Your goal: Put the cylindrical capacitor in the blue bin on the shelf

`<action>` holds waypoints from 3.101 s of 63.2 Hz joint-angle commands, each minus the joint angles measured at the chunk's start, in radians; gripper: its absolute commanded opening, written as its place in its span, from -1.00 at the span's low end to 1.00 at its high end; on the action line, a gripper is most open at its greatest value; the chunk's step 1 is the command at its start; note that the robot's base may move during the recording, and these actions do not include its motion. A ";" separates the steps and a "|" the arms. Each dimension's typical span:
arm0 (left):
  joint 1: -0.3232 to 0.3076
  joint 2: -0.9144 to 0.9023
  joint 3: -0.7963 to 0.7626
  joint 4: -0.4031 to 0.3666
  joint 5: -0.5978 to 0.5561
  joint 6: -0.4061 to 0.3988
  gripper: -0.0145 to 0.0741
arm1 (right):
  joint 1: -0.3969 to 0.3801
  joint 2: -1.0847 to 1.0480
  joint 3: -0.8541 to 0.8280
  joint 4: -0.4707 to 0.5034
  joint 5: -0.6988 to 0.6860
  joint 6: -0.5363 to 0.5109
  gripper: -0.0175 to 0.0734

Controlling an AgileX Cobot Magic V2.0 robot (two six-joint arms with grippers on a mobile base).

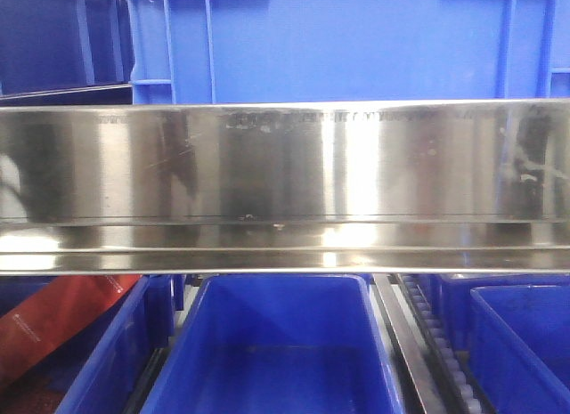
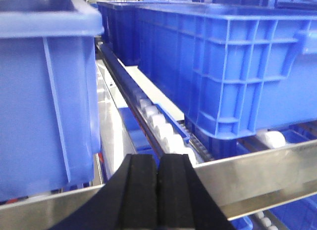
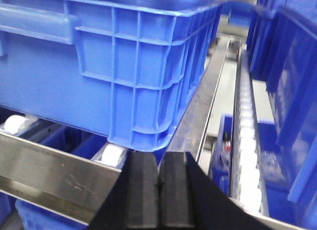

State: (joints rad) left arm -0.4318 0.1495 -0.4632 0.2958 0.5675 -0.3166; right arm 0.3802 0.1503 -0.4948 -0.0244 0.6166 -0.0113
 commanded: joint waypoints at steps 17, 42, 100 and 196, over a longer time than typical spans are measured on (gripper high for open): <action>0.001 -0.006 0.003 -0.001 -0.033 -0.010 -0.92 | -0.002 -0.093 0.052 -0.012 -0.073 0.004 -0.96; 0.001 -0.006 0.003 -0.001 -0.033 -0.010 -0.92 | -0.002 -0.093 0.052 -0.012 -0.073 0.004 -0.96; 0.506 -0.149 0.463 -0.296 -0.545 0.306 -0.92 | 0.000 -0.093 0.052 -0.006 -0.072 0.004 -0.96; 0.506 -0.149 0.463 -0.296 -0.534 0.306 -0.92 | -0.354 -0.095 0.152 0.117 -0.202 0.004 -0.96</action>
State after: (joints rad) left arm 0.0715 0.0052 0.0020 0.0063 0.0466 -0.0115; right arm 0.1093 0.0601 -0.3802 0.0648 0.4604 -0.0074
